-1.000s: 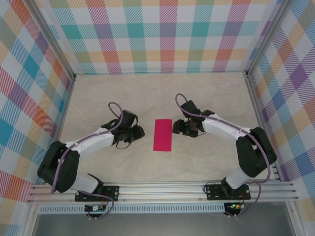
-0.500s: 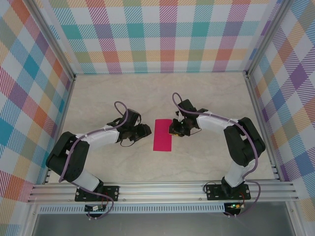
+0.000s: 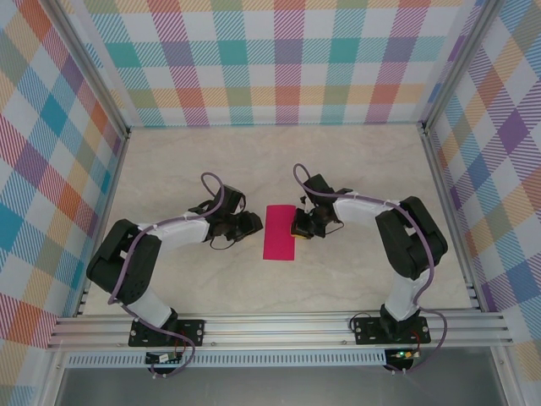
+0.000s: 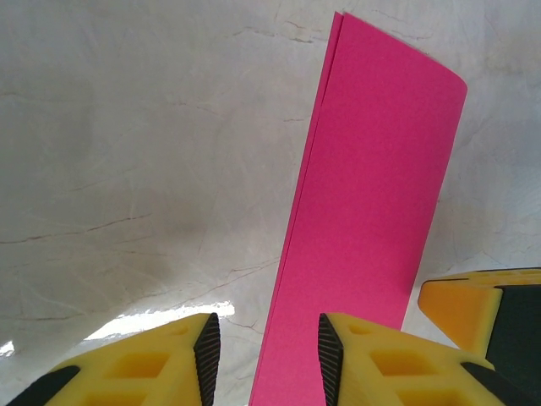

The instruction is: Fold a paper plane with a square sheet of paper (pick it up from the middle)

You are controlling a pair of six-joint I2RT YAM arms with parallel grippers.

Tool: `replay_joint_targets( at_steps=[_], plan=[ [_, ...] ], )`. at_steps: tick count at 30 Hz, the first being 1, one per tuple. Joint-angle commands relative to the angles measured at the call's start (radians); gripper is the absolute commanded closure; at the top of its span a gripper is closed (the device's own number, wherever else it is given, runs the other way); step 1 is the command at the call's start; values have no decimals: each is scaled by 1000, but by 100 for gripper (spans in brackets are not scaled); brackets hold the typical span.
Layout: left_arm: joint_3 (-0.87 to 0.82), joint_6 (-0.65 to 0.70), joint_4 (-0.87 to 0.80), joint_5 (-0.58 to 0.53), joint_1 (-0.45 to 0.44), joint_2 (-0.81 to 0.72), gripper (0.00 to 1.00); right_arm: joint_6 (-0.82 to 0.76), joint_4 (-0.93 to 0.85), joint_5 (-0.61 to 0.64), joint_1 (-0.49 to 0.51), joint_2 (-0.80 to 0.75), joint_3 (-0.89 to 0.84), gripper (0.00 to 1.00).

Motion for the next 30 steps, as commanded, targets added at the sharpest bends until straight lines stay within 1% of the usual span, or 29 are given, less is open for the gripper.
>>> replay_joint_targets(
  at_steps=[1,18,30],
  plan=[
    [32,11,9,23,2,19,62,16,30,-10,-4,11,-10,94],
    [66,6,-5,27,-15,79,61,28,82,-5,-16,24,-114,93],
    [68,-23,62,100,-25,127,58,36,98,-11,-30,27,-152,93]
  ],
)
